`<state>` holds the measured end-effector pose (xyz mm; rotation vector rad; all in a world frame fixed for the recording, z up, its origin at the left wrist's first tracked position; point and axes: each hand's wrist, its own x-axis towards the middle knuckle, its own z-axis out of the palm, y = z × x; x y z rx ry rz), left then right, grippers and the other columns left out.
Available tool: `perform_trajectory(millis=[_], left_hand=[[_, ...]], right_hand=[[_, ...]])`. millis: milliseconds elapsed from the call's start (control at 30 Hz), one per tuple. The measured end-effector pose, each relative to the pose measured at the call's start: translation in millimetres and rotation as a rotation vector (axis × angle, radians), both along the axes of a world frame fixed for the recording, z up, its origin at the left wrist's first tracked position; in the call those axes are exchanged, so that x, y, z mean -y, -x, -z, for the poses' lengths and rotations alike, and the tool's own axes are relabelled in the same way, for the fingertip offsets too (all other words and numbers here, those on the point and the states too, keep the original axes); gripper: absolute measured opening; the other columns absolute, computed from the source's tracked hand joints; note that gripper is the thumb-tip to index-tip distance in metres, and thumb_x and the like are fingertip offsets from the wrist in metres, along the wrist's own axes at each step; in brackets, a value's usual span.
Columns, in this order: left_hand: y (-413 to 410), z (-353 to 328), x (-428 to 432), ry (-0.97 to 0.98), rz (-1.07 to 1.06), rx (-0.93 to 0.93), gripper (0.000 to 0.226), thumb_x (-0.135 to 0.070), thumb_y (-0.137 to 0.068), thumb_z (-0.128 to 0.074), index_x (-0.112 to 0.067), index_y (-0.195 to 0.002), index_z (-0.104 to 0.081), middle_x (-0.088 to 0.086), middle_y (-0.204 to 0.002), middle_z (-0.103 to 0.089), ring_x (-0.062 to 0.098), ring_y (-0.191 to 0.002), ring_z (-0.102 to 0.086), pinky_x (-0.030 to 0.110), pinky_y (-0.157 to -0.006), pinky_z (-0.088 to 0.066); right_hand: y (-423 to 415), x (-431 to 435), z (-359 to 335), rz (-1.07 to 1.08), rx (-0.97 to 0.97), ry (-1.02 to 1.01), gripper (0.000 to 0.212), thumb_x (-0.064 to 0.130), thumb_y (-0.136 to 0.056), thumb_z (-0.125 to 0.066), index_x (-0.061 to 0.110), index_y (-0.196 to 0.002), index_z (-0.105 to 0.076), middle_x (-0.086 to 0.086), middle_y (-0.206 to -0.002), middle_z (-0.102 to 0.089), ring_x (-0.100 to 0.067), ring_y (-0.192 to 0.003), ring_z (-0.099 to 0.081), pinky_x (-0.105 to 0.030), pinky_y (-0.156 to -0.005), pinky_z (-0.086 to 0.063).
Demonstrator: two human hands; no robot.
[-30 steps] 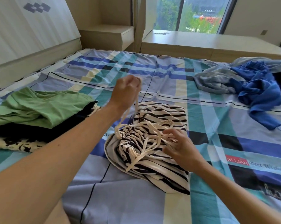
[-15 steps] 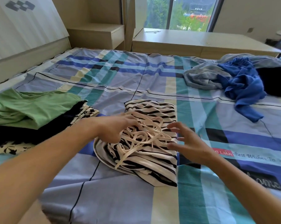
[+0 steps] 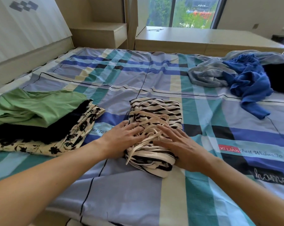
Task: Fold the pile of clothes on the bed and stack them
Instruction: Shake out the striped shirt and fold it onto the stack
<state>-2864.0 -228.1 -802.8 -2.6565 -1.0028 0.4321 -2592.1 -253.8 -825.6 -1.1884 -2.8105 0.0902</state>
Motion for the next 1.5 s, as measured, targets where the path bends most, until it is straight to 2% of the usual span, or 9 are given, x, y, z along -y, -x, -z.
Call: perform_trajectory(millis=[133,300,533,767,967,1133,1200,1333,1500], left_hand=[[-3,-10,-2,0.266,-0.099,0.321,0.05,-0.015,-0.071,-0.051,-0.026,-0.118,-0.064,-0.006,-0.122,-0.063,0.02,-0.118,-0.056,0.034,-0.098,-0.044],[-22,-56,10,0.58,-0.289,0.34,0.004,-0.01,-0.086,-0.058,-0.014,-0.083,-0.057,-0.006,-0.081,-0.056,0.016,-0.078,-0.05,0.025,-0.063,-0.032],[-10,-72,4,1.245,-0.684,0.675,0.059,-0.024,-0.063,-0.066,-0.009,-0.12,-0.065,0.01,-0.12,-0.072,0.029,-0.117,-0.065,0.045,-0.106,-0.048],[-9,-49,-47,0.868,-0.959,1.169,0.019,-0.018,-0.094,-0.054,-0.013,-0.095,-0.073,0.018,-0.111,-0.071,0.029,-0.093,-0.067,0.041,-0.085,-0.054],[-29,-45,-44,0.023,-0.661,0.933,0.028,-0.034,-0.1,-0.044,-0.02,-0.121,-0.057,0.004,-0.127,-0.062,0.027,-0.116,-0.056,0.043,-0.097,-0.046],[-53,-12,0,0.23,-0.203,0.498,0.059,-0.061,-0.094,-0.029,-0.034,-0.146,-0.039,-0.011,-0.158,-0.03,0.013,-0.145,-0.027,0.039,-0.119,-0.023],[-43,7,-4,0.233,-0.22,0.409,0.077,-0.072,-0.086,-0.015,-0.037,-0.155,-0.019,-0.011,-0.166,-0.01,0.013,-0.153,-0.008,0.043,-0.124,-0.007],[-24,21,-17,0.269,-0.202,0.446,0.085,-0.078,-0.087,-0.02,-0.031,-0.158,-0.014,-0.005,-0.167,-0.011,0.015,-0.154,-0.005,0.04,-0.125,-0.003],[-2,10,-17,0.264,-0.302,0.371,0.114,-0.093,-0.068,-0.029,-0.026,-0.158,-0.01,-0.002,-0.167,-0.006,0.014,-0.153,-0.003,0.042,-0.125,-0.004]], right_hand=[[0,-2,7,0.1,-0.262,0.24,0.057,0.017,-0.088,-0.069,0.039,-0.139,-0.056,0.017,-0.157,-0.036,-0.005,-0.147,-0.03,-0.04,-0.118,-0.031],[-13,8,-34,0.248,-0.422,0.68,0.027,0.006,-0.083,-0.061,0.029,-0.095,-0.069,0.015,-0.094,-0.071,-0.001,-0.089,-0.062,-0.038,-0.09,-0.054],[-24,5,-57,0.466,-0.824,1.139,0.021,-0.001,-0.083,-0.068,0.015,-0.098,-0.069,-0.005,-0.09,-0.076,-0.013,-0.079,-0.074,-0.03,-0.075,-0.06],[1,-39,-26,0.709,-1.186,0.87,0.026,0.019,-0.099,-0.06,0.005,-0.12,-0.065,-0.013,-0.107,-0.075,-0.022,-0.094,-0.072,-0.036,-0.086,-0.059],[2,-63,4,0.826,-0.996,0.572,0.039,0.039,-0.097,-0.062,0.025,-0.131,-0.051,-0.009,-0.117,-0.066,-0.025,-0.108,-0.064,-0.046,-0.1,-0.052],[11,-58,-3,0.714,-0.892,0.036,0.052,0.019,-0.095,-0.064,0.019,-0.142,-0.042,0.0,-0.127,-0.05,-0.009,-0.11,-0.051,-0.017,-0.093,-0.044],[24,-49,-8,0.568,-0.873,-0.079,0.036,0.02,-0.097,-0.061,0.017,-0.132,-0.054,0.002,-0.122,-0.053,-0.007,-0.107,-0.053,-0.026,-0.092,-0.048],[46,-32,14,0.234,-0.509,0.223,0.052,0.051,-0.102,-0.039,0.032,-0.15,-0.039,0.007,-0.153,-0.04,-0.012,-0.142,-0.035,-0.038,-0.119,-0.027],[32,-35,30,0.33,-0.175,0.327,0.065,0.058,-0.103,-0.022,0.035,-0.16,-0.002,0.016,-0.167,0.004,-0.001,-0.152,0.01,-0.042,-0.124,0.009]])
